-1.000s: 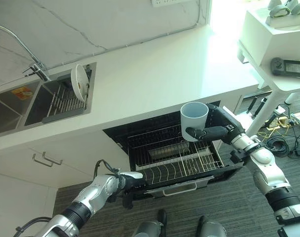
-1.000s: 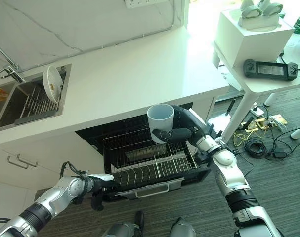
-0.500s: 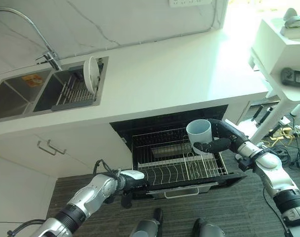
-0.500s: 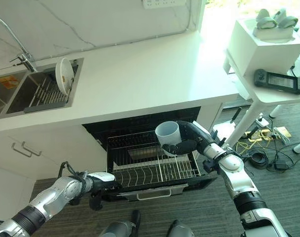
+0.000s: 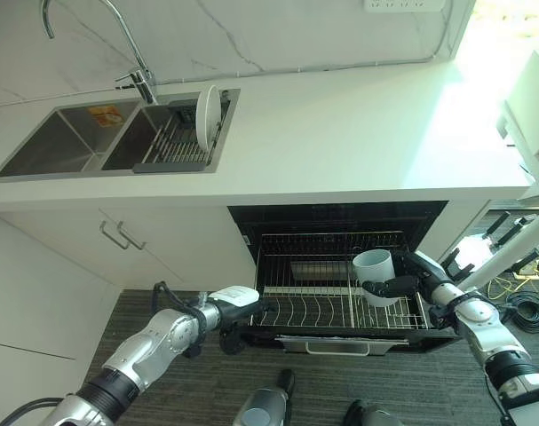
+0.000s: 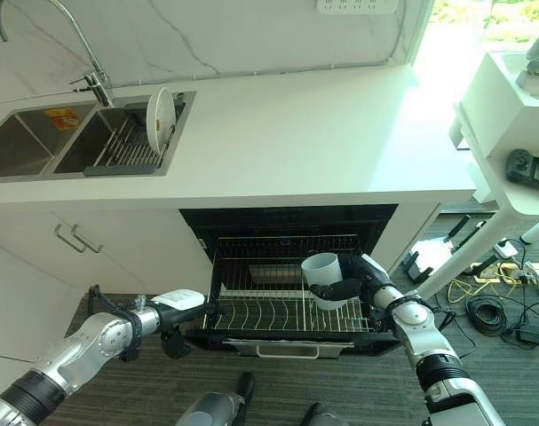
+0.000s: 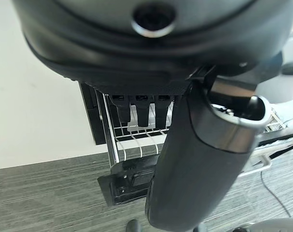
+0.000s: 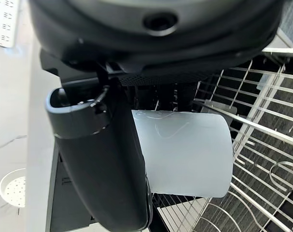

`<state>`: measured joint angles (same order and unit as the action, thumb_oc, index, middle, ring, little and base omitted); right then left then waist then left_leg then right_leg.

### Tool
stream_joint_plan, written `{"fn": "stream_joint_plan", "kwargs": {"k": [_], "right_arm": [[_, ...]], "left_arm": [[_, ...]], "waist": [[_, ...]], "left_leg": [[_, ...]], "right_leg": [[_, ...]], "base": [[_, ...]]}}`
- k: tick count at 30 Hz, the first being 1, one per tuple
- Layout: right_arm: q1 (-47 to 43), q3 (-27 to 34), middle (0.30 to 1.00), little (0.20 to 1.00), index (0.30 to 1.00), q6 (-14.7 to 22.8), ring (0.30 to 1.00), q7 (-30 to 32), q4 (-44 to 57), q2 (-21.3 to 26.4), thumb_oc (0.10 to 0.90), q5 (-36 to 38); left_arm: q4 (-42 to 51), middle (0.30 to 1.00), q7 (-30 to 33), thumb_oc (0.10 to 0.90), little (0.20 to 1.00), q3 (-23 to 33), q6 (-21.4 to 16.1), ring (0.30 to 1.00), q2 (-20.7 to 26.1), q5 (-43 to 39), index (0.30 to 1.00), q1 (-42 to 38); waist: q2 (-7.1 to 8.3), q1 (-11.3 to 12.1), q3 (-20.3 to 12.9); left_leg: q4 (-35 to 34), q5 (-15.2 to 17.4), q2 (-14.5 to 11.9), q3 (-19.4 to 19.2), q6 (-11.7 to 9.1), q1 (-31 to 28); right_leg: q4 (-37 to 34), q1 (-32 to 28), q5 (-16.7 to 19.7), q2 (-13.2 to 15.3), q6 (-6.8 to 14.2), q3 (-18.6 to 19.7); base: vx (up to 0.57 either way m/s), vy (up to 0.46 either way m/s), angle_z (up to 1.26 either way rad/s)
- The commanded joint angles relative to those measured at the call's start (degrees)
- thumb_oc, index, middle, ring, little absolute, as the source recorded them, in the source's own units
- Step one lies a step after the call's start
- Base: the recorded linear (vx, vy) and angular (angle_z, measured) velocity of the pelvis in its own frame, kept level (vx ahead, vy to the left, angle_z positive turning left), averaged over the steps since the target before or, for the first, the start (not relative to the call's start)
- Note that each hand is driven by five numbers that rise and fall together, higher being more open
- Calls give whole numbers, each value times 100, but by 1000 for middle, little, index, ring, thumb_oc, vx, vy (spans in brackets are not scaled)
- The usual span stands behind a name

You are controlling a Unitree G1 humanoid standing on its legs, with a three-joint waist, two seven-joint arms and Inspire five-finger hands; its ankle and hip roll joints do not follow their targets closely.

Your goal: Place the dishes in the dishwasher.

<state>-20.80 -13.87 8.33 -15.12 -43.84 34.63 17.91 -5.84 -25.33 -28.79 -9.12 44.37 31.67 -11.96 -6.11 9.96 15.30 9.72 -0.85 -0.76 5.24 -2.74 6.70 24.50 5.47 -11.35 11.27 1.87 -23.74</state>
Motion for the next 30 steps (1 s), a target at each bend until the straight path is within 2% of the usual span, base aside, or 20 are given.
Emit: {"fn": "stream_joint_plan", "kwargs": {"k": [1, 6, 12, 16, 17, 18, 22, 30], "right_arm": [[-947, 52, 300, 300, 300, 431, 300, 437, 158, 151, 400, -99], [-1147, 100, 300, 300, 300, 330, 300, 724, -188, 81, 400, 11], [-1152, 132, 300, 300, 300, 228, 300, 1042, -465, -97, 400, -35], [-1203, 248, 300, 300, 300, 130, 300, 1512, -807, -135, 400, 228], [-1112, 438, 300, 300, 300, 116, 300, 1813, -888, -158, 400, 248], [-1046, 529, 300, 300, 300, 128, 300, 1991, -909, -144, 400, 62], [-912, 569, 300, 300, 300, 139, 300, 2236, -971, -101, 400, -370], [-777, 508, 300, 300, 300, 233, 300, 3073, -988, -2, 400, -1098]], "left_arm": [[696, 900, 387, 800, 900, 644, -356, 900, 201, -410, 900, -234], [891, 900, 268, 800, 900, 726, -379, 900, 355, -478, 900, -292], [1028, 900, 282, 800, 900, 724, -237, 900, 419, -524, 900, -207], [1030, 900, 343, 800, 900, 638, -151, 900, 401, -643, 900, -244], [1059, 900, 352, 800, 900, 622, -46, 900, 351, -690, 900, -190], [1093, 900, 377, 800, 900, 603, 33, 900, 320, -723, 900, -177], [1063, 900, 472, 800, 900, 557, 109, 900, 283, -790, 900, -142], [1022, 900, 606, 800, 900, 498, 229, 900, 226, -814, 900, -136]], "waist": [[-13, 48, 57], [-94, 112, 212], [-203, 133, 277], [-370, 112, 326], [-462, 48, 321], [-524, 4, 327], [-606, -79, 332], [-669, -208, 377]], "left_leg": [[747, 941, -65, -141, 22, 130], [747, 893, -17, -56, 67, 288], [747, 872, 55, -14, 121, 371], [747, 862, 84, -40, 143, 370], [747, 862, 94, -68, 149, 370], [747, 859, 103, -93, 150, 383], [747, 867, 107, -160, 154, 380], [747, 886, 82, -274, 175, 356]], "right_leg": [[-731, -466, 43, -160, 358, 339], [-731, -353, 73, -190, 358, 347], [-731, -279, 91, -203, 365, 402], [-731, -262, 92, -198, 360, 442], [-731, -245, 91, -190, 368, 481], [-731, -217, 87, -185, 371, 516], [-731, -181, 79, -176, 376, 599], [-731, -128, 94, -190, 385, 718]], "base": [[-45, -12, 16], [-63, 4, 8], [-14, 44, 3], [-15, 108, -3], [4, 176, -6], [2, 169, -8], [-1, 91, -7], [-10, 35, -7]]}}
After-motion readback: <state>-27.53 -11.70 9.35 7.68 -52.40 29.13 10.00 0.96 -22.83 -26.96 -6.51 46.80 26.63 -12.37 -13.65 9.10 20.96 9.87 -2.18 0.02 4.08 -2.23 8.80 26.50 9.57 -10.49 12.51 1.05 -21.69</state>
